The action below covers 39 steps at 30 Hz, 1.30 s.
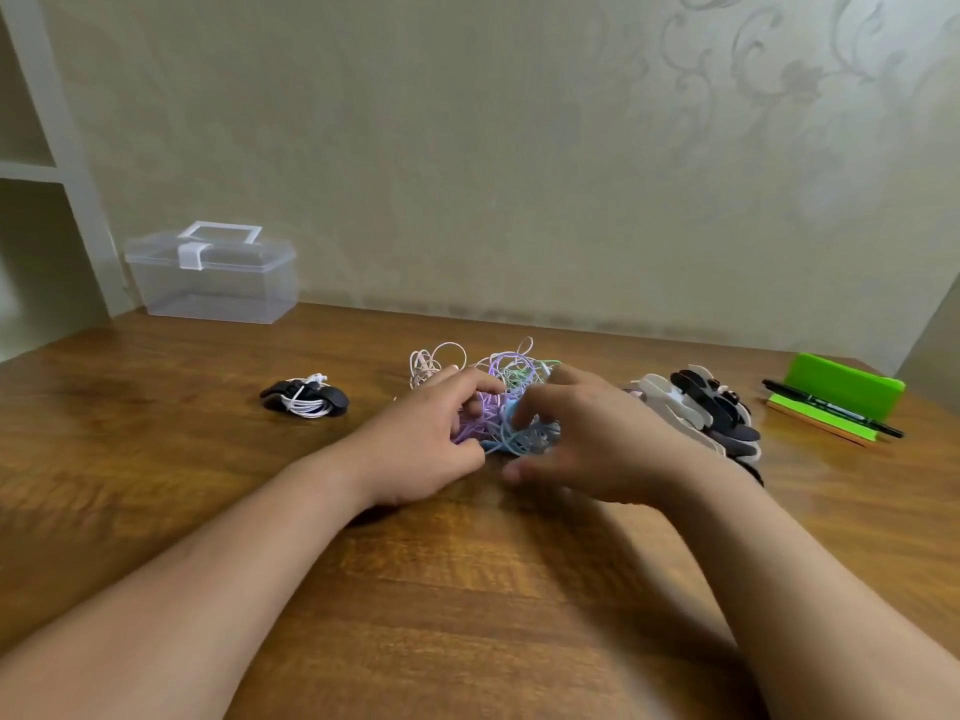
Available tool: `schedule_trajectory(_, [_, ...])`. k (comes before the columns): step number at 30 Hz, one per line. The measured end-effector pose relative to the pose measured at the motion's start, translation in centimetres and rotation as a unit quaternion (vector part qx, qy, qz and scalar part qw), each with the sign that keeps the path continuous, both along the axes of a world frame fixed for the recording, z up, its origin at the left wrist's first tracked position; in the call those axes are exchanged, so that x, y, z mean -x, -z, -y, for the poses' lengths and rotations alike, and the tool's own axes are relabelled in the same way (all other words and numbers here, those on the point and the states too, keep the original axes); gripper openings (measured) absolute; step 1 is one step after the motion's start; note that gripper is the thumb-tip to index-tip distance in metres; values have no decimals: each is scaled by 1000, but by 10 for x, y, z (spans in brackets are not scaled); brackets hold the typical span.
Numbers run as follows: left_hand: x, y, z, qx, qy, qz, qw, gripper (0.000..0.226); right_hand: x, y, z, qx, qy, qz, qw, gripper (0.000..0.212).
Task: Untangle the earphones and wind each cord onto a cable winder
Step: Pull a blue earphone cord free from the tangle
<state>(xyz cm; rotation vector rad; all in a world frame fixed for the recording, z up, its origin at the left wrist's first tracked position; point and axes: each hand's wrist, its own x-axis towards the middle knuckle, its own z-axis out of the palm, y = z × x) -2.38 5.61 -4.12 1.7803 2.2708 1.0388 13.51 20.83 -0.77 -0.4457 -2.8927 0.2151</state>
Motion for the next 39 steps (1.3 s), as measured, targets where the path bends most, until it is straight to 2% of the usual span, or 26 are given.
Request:
schedule_trajectory(2, [1,4,-4,7,-1,-18,1000,52,4,7,-4,-33,-15,-77,996,21])
schedule_trajectory(4, [5,8,-7,0,-8,-31,999,40,0,0,-10,25,-9,-185,982,7])
schedule_trajectory(5, [6,10,-9,-4,-12,-36,999,33,-4,-6,-12,80,0,-235,969,8])
schedule_trajectory(6, [7,11,-10,-3,-18,-40,999,27,-6,-11,-14,151,11,-282,947,13])
schedule_trajectory(9, [9,14,-12,4,-40,-49,998,20,-6,-19,-13,357,29,-402,843,19])
schedule_trajectory(12, [9,14,-12,-3,-39,-49,998,17,-1,-15,-16,459,30,-444,769,16])
schedule_trajectory(15, [7,13,-11,-8,-45,-44,998,19,1,-16,-18,515,7,-455,727,17])
schedule_trajectory(18, [3,8,-11,-78,-81,-47,993,29,-1,-17,-17,529,-3,-443,724,19])
schedule_trajectory(21, [-6,0,-12,-155,-67,-5,986,42,-1,-18,-12,521,-7,-417,745,19])
schedule_trajectory(24, [-21,-2,-20,-124,-28,53,990,55,0,-18,-5,544,-10,-383,747,19])
schedule_trajectory(27, [-28,-1,-28,-89,-1,95,992,45,2,-18,1,571,-16,-357,740,16])
schedule_trajectory(29, [-30,-3,-26,-119,25,147,982,39,2,-18,3,589,-23,-346,730,15])
schedule_trajectory(33, [-24,-7,-18,-163,50,204,964,7,1,-20,2,624,-27,-340,703,18])
schedule_trajectory(36, [-23,-8,-16,-146,40,231,961,17,0,-17,-1,602,1,-340,722,22])
schedule_trajectory(39, [-27,-13,-14,-131,22,280,951,27,0,-14,-5,602,22,-341,722,22])
